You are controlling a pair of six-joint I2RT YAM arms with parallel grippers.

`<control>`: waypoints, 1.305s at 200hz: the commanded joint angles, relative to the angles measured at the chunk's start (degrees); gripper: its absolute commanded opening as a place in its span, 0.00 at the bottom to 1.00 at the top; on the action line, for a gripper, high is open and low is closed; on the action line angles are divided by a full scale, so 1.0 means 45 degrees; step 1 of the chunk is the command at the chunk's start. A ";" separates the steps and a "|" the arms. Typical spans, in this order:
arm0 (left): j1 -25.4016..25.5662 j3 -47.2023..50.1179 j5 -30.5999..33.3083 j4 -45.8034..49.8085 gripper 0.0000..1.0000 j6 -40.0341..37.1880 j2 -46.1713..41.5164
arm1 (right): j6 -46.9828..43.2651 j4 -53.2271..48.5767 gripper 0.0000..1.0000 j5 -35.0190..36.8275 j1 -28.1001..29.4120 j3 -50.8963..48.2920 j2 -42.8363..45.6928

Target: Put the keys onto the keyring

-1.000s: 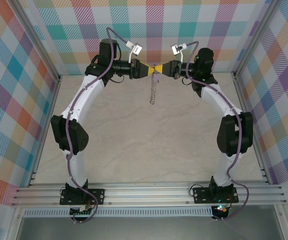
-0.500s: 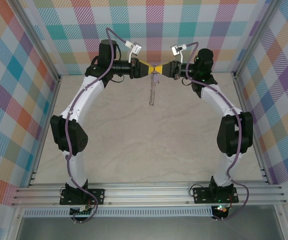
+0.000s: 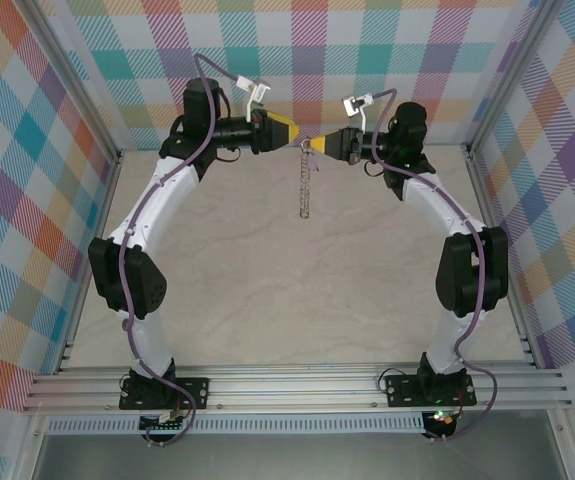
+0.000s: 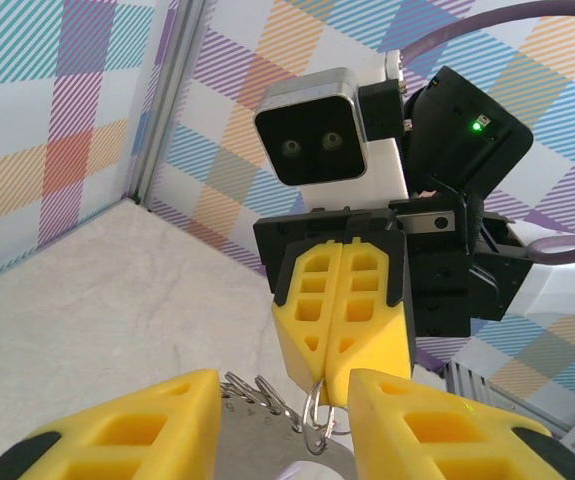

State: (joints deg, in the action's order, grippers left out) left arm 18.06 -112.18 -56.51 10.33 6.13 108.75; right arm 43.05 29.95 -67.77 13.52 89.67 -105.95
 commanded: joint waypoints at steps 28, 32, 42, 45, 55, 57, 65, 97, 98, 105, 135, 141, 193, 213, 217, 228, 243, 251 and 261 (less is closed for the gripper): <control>-0.0001 0.0156 -0.0606 -0.0724 0.38 0.0473 -0.0081 | 0.0311 0.0935 0.00 -0.0097 -0.0051 0.0110 0.0537; 0.0008 0.0136 -0.0623 -0.0722 0.37 0.0471 -0.0068 | 0.0347 0.0941 0.00 -0.0098 -0.0060 0.0127 0.0506; 0.0057 0.0125 -0.0703 -0.0692 0.37 0.0474 -0.0046 | 0.0393 0.0988 0.00 -0.0097 -0.0055 0.0170 0.0488; 0.0066 0.0124 -0.0738 -0.0693 0.37 0.0464 -0.0021 | 0.0426 0.1015 0.00 -0.0097 -0.0055 0.0181 0.0472; 0.0101 0.0099 -0.0783 -0.0657 0.37 0.0456 -0.0006 | 0.0509 0.1111 0.00 -0.0097 -0.0050 0.0210 0.0456; 0.0105 0.0089 -0.0802 -0.0640 0.37 0.0455 0.0013 | 0.0526 0.1115 0.00 -0.0097 -0.0054 0.0210 0.0458; 0.0133 0.0066 -0.0837 -0.0582 0.36 0.0437 0.0031 | 0.0585 0.1175 0.00 -0.0100 -0.0055 0.0234 0.0441; 0.0297 -0.0045 -0.0918 -0.0355 0.36 0.0319 0.0164 | 0.0706 0.1273 0.00 -0.0097 -0.0035 0.0254 0.0400; 0.0299 -0.0058 -0.0928 -0.0348 0.36 0.0308 0.0167 | 0.0707 0.1273 0.00 -0.0107 -0.0035 0.0252 0.0400; 0.0338 -0.0103 -0.0953 -0.0285 0.35 0.0279 0.0187 | 0.0727 0.1273 0.00 -0.0106 -0.0036 0.0250 0.0399; 0.0507 -0.0333 -0.1038 0.0004 0.34 0.0125 0.0333 | 0.0727 0.1268 0.00 -0.0097 -0.0036 0.0269 0.0398; 0.0544 -0.0360 -0.1060 0.0069 0.34 0.0086 0.0373 | 0.0727 0.1273 0.00 -0.0097 -0.0038 0.0269 0.0386; 0.0771 -0.0668 -0.1157 0.0594 0.31 -0.0246 0.0521 | 0.0678 0.1273 0.00 -0.0097 -0.0037 0.0269 0.0381; 0.0790 -0.0671 -0.1177 0.0748 0.29 -0.0344 0.0517 | 0.0636 0.1273 0.00 -0.0097 -0.0045 0.0250 0.0378; 0.0788 -0.0660 -0.1173 0.0785 0.29 -0.0384 0.0521 | 0.0624 0.1255 0.00 -0.0107 -0.0054 0.0250 0.0378; 0.0790 -0.0666 -0.1201 0.0854 0.27 -0.0444 0.0502 | 0.0591 0.1251 0.00 -0.0095 -0.0054 0.0250 0.0366; 0.0790 -0.0651 -0.1226 0.0940 0.25 -0.0509 0.0483 | 0.0579 0.1205 0.00 -0.0064 -0.0055 0.0230 0.0354; 0.0790 -0.0649 -0.1245 0.0976 0.24 -0.0549 0.0472 | 0.0572 0.1214 0.00 -0.0039 -0.0055 0.0233 0.0342; 0.0790 -0.0637 -0.1241 0.1066 0.21 -0.0605 0.0462 | 0.0560 0.1194 0.00 -0.0021 -0.0055 0.0212 0.0315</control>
State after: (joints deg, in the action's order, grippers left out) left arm 21.37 -113.19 -60.40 13.52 4.97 110.32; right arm 46.09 32.56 -67.83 13.52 89.67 -105.91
